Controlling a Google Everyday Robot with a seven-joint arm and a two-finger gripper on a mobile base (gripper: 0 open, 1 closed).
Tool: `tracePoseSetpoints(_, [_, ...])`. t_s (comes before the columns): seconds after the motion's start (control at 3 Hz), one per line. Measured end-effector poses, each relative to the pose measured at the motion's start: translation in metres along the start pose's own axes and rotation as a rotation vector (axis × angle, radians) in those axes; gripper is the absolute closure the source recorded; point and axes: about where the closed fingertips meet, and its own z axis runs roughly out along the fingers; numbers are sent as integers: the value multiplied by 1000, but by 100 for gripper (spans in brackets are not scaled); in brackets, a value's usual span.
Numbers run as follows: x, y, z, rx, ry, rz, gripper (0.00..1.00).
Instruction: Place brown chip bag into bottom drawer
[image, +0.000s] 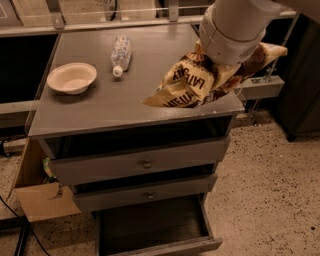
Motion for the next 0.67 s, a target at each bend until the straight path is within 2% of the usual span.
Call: tracePoseSetpoints(0.67, [7,2,10,-15,21,54,100])
